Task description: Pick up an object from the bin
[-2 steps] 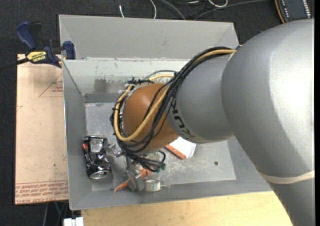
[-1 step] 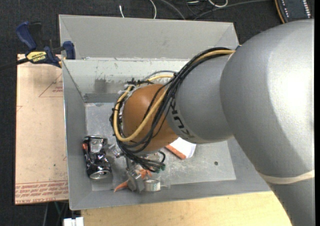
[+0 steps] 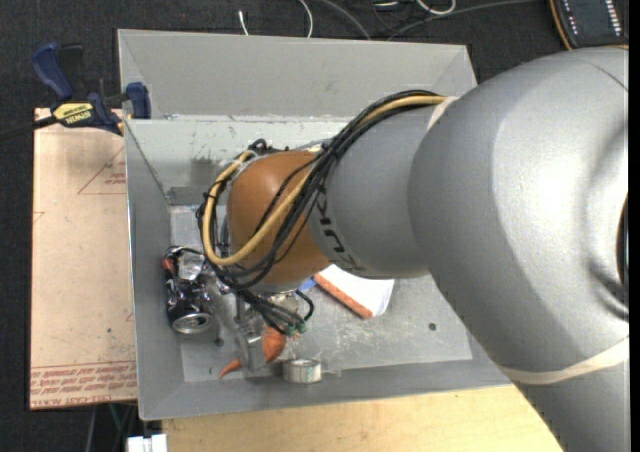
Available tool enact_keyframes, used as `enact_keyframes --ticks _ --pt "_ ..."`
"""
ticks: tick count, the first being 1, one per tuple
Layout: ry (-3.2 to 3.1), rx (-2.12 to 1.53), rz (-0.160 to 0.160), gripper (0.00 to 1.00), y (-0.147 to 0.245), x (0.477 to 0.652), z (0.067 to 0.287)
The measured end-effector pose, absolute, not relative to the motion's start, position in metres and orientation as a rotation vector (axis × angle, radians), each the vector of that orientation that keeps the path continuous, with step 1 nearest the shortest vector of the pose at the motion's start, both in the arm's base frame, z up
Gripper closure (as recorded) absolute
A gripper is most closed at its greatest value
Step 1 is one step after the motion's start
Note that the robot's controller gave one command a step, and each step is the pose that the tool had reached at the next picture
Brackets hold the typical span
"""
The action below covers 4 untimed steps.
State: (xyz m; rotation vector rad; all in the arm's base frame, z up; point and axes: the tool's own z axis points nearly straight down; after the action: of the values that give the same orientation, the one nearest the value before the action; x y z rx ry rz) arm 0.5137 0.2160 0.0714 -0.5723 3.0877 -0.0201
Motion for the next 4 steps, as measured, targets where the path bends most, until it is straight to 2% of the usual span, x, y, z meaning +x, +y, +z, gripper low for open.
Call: enact_keyframes --ticks 1,2,3,4 --pt "3.048 -0.747 0.004 0.0 0.13 0.524 0.071" --pt "3.081 -0.581 -0.005 0.0 0.189 0.568 0.124" --pt "3.08 -0.552 0.002 0.0 0.216 0.568 0.139" --pt "3.015 -0.829 -0.001 0.0 0.191 0.531 0.151"
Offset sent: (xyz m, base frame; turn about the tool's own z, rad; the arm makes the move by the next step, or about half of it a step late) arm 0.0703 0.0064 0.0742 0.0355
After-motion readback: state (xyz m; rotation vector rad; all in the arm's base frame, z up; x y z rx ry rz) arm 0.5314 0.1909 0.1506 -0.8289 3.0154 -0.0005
